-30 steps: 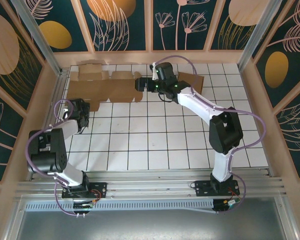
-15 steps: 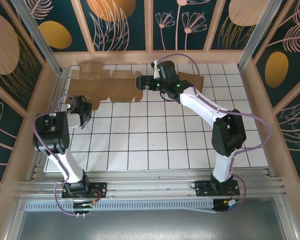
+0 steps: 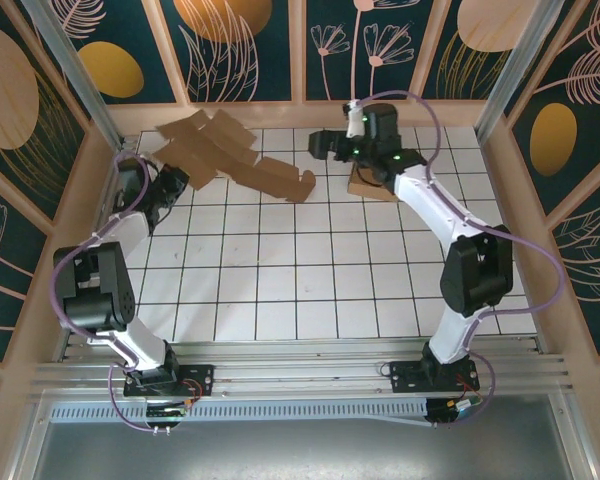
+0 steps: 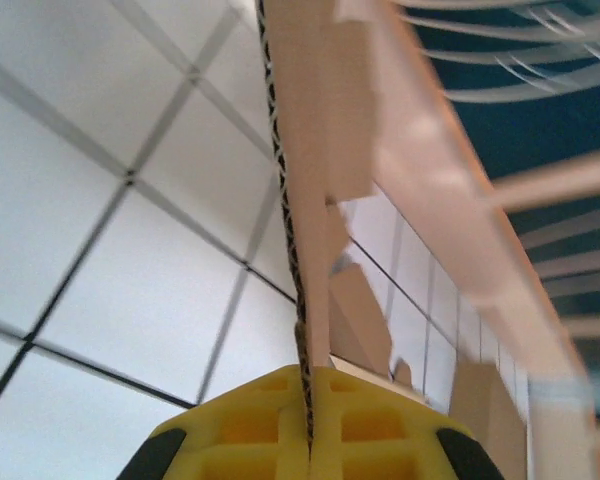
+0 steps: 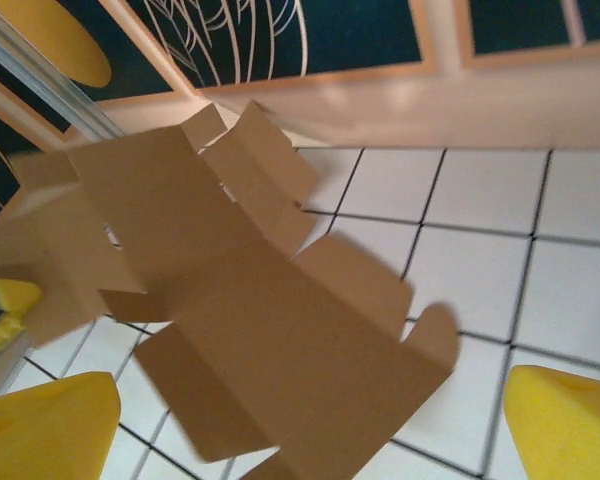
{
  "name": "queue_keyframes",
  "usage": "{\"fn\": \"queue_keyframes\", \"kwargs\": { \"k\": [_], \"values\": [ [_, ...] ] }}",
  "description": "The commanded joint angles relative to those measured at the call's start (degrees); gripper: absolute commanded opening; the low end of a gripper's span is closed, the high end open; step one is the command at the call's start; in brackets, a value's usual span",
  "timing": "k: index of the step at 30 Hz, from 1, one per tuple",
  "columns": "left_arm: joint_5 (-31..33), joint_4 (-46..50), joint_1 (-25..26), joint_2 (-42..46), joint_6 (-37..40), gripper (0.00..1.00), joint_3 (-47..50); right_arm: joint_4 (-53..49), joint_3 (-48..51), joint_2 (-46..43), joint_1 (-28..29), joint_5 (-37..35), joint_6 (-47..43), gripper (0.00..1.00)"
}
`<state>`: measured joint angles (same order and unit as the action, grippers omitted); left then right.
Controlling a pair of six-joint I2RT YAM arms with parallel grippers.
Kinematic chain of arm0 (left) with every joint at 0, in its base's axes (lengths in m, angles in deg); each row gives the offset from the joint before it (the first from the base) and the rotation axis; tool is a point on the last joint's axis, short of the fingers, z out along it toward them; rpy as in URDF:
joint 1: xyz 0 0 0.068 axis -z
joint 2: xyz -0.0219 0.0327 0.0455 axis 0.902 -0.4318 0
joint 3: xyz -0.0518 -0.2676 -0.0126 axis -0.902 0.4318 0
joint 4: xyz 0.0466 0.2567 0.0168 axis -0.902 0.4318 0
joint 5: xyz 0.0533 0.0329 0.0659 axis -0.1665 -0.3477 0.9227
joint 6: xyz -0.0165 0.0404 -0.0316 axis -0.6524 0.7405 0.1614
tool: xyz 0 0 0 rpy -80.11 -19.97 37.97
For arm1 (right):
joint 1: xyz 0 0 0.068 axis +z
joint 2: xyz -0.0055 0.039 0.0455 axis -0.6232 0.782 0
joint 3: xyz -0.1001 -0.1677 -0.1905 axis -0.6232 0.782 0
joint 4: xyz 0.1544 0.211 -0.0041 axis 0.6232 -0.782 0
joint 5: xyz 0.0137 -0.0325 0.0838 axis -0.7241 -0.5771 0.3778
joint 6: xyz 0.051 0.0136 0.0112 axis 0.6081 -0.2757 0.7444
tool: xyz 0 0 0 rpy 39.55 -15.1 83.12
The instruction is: Fold the paper box
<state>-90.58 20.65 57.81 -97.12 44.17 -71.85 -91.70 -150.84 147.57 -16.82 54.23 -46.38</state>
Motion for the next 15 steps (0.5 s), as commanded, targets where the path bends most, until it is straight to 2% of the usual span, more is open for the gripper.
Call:
{"fn": "queue_keyframes", "kwargs": {
  "k": [1, 6, 11, 14, 15],
  "values": [
    [-11.8, 15.3, 1.0, 0.5, 18.3, 0.0, -4.7, 1.9, -0.8, -1.7, -0.7, 6.7, -10.0, 0.99],
    [-18.0, 17.2, 5.8, 3.2, 27.3, 0.0, -3.4, 0.0, -3.8, 3.1, -0.8, 5.7, -20.8, 0.99],
    [-24.3, 11.8, 10.4, 6.6, 34.1, 0.0, -2.0, -3.1, -10.0, 9.3, -0.3, 14.4, -27.1, 0.99],
    [-24.0, 11.0, 11.4, 8.5, 40.2, 0.0, -1.7, -3.7, -9.0, 10.1, 0.1, 16.5, -40.5, 0.99],
    [-23.8, 11.1, 11.7, 9.1, 42.8, 0.0, -1.7, -4.6, -8.2, 9.8, 0.1, 16.9, -48.0, 0.99]
  ]
}}
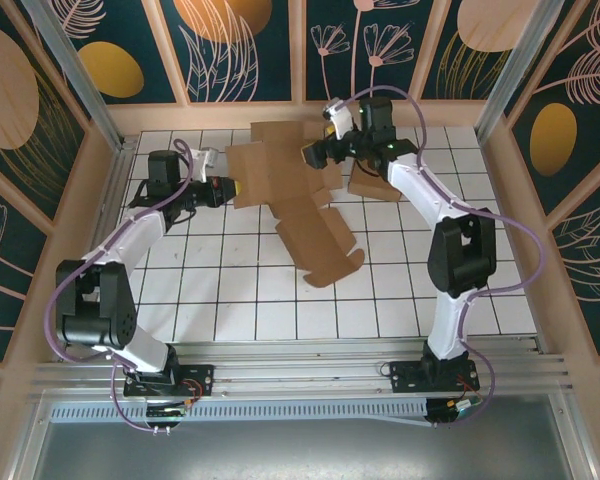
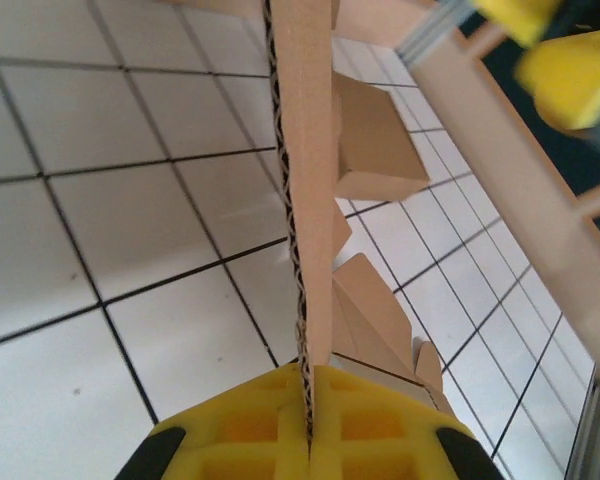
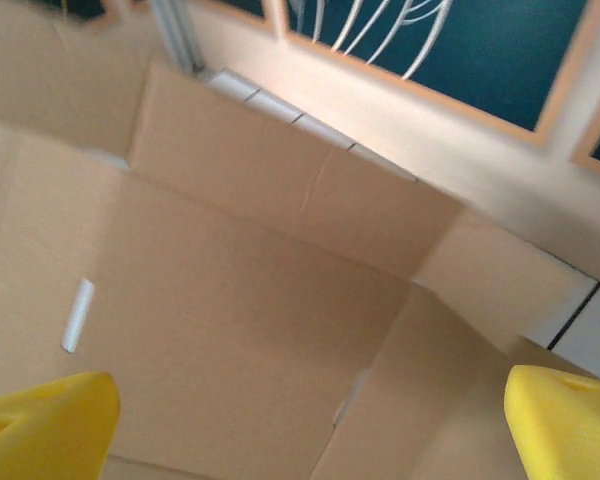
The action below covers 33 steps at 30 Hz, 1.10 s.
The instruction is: Fold the paper box
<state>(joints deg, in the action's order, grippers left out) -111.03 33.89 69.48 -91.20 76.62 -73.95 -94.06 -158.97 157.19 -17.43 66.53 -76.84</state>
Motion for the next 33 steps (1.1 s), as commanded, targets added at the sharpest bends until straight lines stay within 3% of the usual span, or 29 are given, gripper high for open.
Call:
{"fn": "queue_keyframes", "kwargs": {
  "k": [1, 3, 5, 8, 12, 20, 26, 30, 33],
  "values": [
    [-3.4, -2.2, 0.1, 3.5, 12.8, 0.0, 0.7, -3.3, 0.9, -0.4, 0.8, 4.8, -24.6, 0.99],
    [-2.2, -1.9, 0.5, 4.0, 19.4, 0.0, 1.3, -2.1, 4.2, -3.0, 1.3, 2.9, -36.5, 0.99],
    [-0.4, -3.1, 0.8, 4.0, 21.9, 0.0, 1.6, -1.5, 4.7, -4.7, 1.2, 3.2, -42.1, 0.99],
    [1.0, -3.1, 1.6, 3.0, 25.8, 0.0, 0.4, -3.2, 1.0, -4.9, -0.4, 5.2, -45.4, 0.99],
    [1.6, 1.7, 3.4, 1.7, 38.7, 0.0, -2.3, -3.9, -0.2, -5.0, -0.3, 2.7, -52.5, 0.98],
    [2.4, 1.7, 3.8, 2.4, 48.5, 0.0, -1.7, 0.5, -0.1, -6.3, -0.4, 0.4, -54.5, 0.95],
    [2.4, 3.0, 3.8, 1.7, 50.0, 0.0, -2.7, -8.1, -9.2, -1.0, -1.1, 3.9, -58.5, 0.93],
    [1.7, 1.5, 3.8, 1.9, 49.4, 0.0, -2.6, -16.4, -14.7, 3.0, -0.6, 6.2, -61.1, 0.7],
    [2.9, 1.9, 3.8, 2.1, 50.6, 0.0, -2.6, -18.9, -14.6, 3.6, -0.3, 6.8, -62.3, 0.6]
  ]
}}
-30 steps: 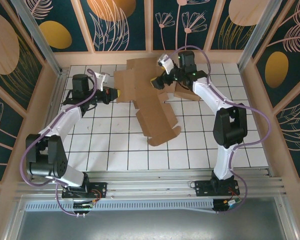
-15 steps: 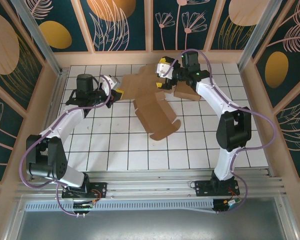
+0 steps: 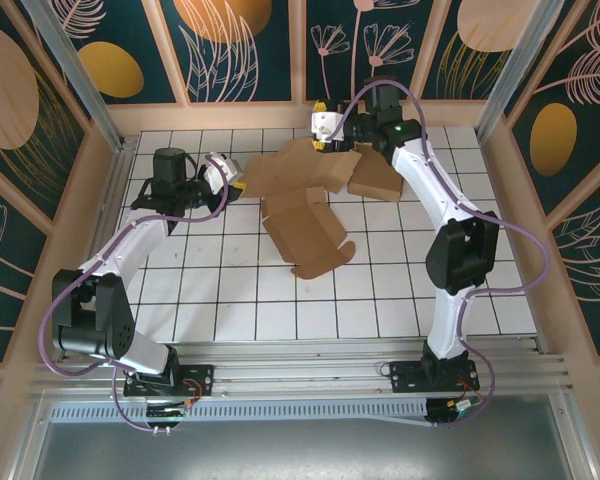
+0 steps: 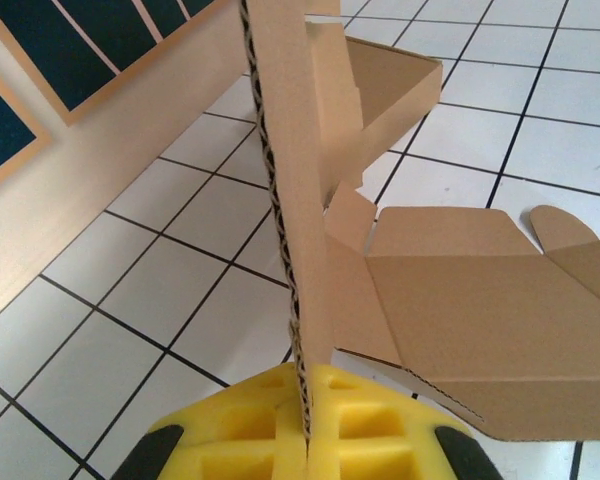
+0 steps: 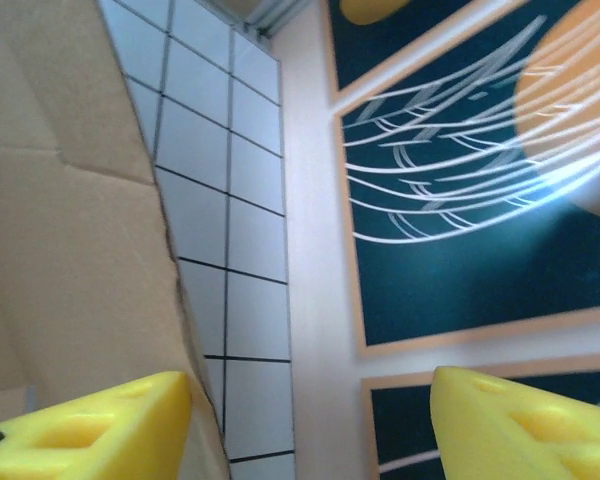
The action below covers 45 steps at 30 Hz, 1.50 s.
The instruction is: Fold the paper box
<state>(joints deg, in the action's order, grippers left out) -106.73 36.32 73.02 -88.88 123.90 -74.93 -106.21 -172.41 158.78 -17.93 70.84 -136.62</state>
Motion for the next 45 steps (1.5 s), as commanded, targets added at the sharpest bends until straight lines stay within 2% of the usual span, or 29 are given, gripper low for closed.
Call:
{"fn": "queue_keyframes", "kwargs": {
  "k": [1, 3, 6, 9, 12, 14, 16, 17, 18, 20, 23, 25, 28, 30, 32, 34, 39, 45],
  "values": [
    [-1.0, -0.6, 0.3, -0.2, 3.5, 0.0, -1.6, -7.4, -1.3, 2.2, 0.2, 3.0, -2.7, 0.58],
    [-0.5, -1.5, 0.3, -0.3, 3.7, 0.0, -1.3, -8.5, -1.3, 2.4, 0.3, 3.7, -3.0, 0.5],
    [-1.2, -2.4, 0.3, -1.0, 3.0, 0.0, -1.6, -9.3, -1.4, 3.1, 0.4, 4.1, -3.5, 0.48],
    [-0.9, -3.7, 0.3, -1.6, 1.1, 0.0, -2.0, -11.0, -3.3, 4.3, 0.4, 3.4, -3.8, 0.32],
    [2.9, -5.6, 0.3, -1.4, -1.7, 0.01, -1.8, -12.4, -4.5, 4.2, 1.1, 0.7, -2.6, 0.19],
    [5.5, -9.0, 0.3, 0.0, -6.0, 0.14, -0.1, -11.3, -3.8, 3.0, 3.0, -3.4, 0.1, 0.06],
    [6.8, -13.4, 0.3, 2.9, -10.6, 0.41, 3.0, -8.6, -1.5, 1.4, 5.8, -9.0, 4.4, 0.03],
    [8.5, -16.3, 0.3, 5.2, -13.9, 0.6, 5.5, -6.3, 0.4, 0.4, 7.3, -12.2, 7.0, 0.02],
    [11.1, -19.3, 0.3, 7.6, -17.2, 0.7, 8.3, -4.1, 2.4, -0.4, 8.9, -15.3, 9.4, 0.02],
    [15.7, -20.4, 0.2, 12.1, -21.0, 0.81, 11.7, -2.9, 4.3, -1.0, 11.2, -20.8, 11.7, 0.02],
    [23.8, -16.3, 0.3, 17.8, -23.4, 0.91, 13.6, -4.3, 4.3, -1.0, 14.5, -29.6, 14.5, 0.03],
    [25.7, -16.6, 0.3, 20.9, -23.3, 0.92, 16.3, -5.5, 4.0, -0.4, 16.7, -36.2, 15.7, 0.04],
    [26.0, -26.1, 0.3, 24.7, -25.0, 0.92, 24.3, -6.4, 3.4, 2.1, 20.3, -49.3, 16.6, 0.06],
    [24.2, -29.9, 0.3, 24.8, -27.5, 0.92, 26.8, -6.8, 3.1, 3.7, 21.7, -54.3, 18.6, 0.05],
    [22.2, -32.2, 0.3, 23.1, -29.5, 0.91, 27.8, -5.5, 4.0, 4.0, 22.5, -55.8, 21.2, 0.05],
    [20.3, -32.3, 0.6, 21.1, -27.9, 0.9, 27.9, -3.5, 6.9, 3.1, 23.6, -56.6, 20.7, 0.05],
    [15.3, -35.1, 1.2, 16.2, -18.7, 0.87, 27.8, 4.4, 15.1, -0.3, 25.8, -61.1, 17.0, 0.06],
    [5.2, -46.0, 2.0, 8.1, -4.3, 0.83, 26.8, 6.7, 17.8, -3.4, 26.2, -60.2, 16.7, 0.06]
  ]
}}
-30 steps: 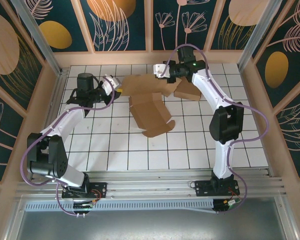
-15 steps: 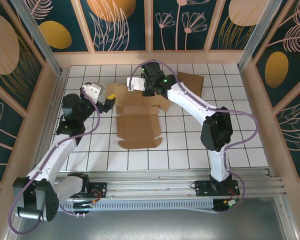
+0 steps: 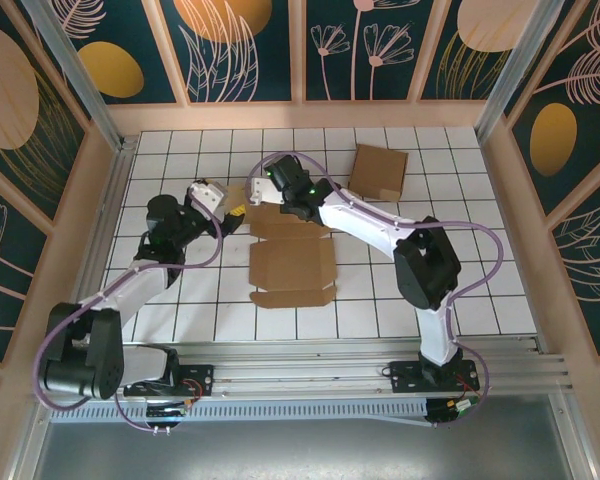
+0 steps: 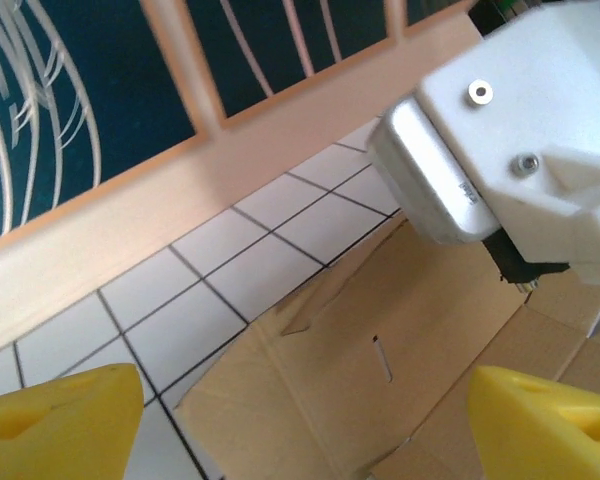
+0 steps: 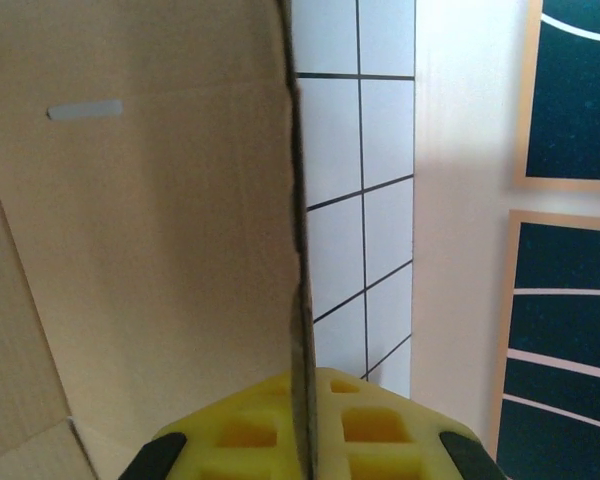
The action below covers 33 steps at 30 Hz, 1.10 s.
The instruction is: Fold the paper box
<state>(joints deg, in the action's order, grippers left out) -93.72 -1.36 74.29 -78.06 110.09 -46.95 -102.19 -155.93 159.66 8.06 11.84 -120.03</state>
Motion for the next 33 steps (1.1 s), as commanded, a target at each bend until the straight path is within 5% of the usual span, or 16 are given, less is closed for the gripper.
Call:
{"fn": "queue_keyframes", "kwargs": {
  "k": [1, 11, 16, 21, 26, 29, 33],
  "values": [
    [-9.0, -7.4, 1.2, -4.0, 12.2, 0.82, -2.2, 2.9, 1.9, -4.7, 0.2, -0.9, 0.3, 0.06],
    [-7.0, -11.1, 2.6, -11.0, 12.4, 0.76, -7.8, 3.3, 4.3, -6.5, 0.5, -0.2, 1.1, 0.06],
    [-10.3, -5.4, 2.7, -14.3, 13.7, 0.39, -11.8, 3.9, 4.7, -7.5, 0.3, 1.3, 2.0, 0.06],
    [-9.9, -6.5, 2.9, -15.1, 14.4, 0.35, -10.8, 3.8, 4.8, -7.7, 0.1, 1.7, 3.0, 0.06],
    [-7.5, -1.5, 4.5, -17.0, 19.7, 0.05, -13.1, 3.7, 4.9, -7.9, 0.1, 3.5, 5.8, 0.1],
    [-5.9, -3.8, 5.3, -18.6, 22.3, 0.0, -14.4, 4.5, 5.7, -9.6, 0.0, 5.2, 9.4, 0.2],
    [-5.9, -11.1, 5.6, -22.4, 25.4, 0.0, -16.4, 2.7, 6.5, -14.9, -1.3, 12.1, 18.0, 0.59]
  ]
}}
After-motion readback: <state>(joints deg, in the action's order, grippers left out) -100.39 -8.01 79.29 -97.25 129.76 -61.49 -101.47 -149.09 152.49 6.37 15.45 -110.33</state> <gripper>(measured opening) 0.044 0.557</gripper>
